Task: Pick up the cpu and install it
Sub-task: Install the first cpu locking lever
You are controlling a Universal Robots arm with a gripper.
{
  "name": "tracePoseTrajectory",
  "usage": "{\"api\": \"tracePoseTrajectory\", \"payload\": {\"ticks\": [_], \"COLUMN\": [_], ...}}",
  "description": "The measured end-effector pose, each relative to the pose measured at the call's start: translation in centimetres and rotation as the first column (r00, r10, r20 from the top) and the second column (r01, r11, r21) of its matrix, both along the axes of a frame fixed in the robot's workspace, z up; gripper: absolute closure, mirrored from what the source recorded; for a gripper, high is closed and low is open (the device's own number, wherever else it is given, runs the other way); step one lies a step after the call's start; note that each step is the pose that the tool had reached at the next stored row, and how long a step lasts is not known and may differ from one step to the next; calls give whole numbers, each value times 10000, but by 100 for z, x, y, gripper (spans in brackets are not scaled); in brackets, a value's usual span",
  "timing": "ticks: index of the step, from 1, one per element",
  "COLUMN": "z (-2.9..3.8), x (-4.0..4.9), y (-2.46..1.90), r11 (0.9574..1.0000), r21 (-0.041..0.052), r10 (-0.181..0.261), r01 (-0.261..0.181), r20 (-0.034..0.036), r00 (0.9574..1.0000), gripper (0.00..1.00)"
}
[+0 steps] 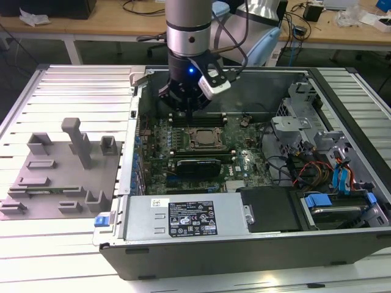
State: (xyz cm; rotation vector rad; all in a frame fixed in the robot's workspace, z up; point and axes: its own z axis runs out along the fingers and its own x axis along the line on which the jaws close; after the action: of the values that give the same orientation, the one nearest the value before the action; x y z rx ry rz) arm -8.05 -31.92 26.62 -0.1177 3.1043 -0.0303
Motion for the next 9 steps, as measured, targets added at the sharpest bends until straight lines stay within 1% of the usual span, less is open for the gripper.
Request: {"api": "tracePoseTrajectory", "payload": {"ticks": [5, 9], "z": [0, 0], "x": [-108, -114], "y": [3, 3], "r11": [10000, 10000], "r21": [1, 0], "r10": [0, 2], "r01": [0, -2], "r20": [0, 0], "r00": [10000, 10000], "gripper": [89, 89]}}
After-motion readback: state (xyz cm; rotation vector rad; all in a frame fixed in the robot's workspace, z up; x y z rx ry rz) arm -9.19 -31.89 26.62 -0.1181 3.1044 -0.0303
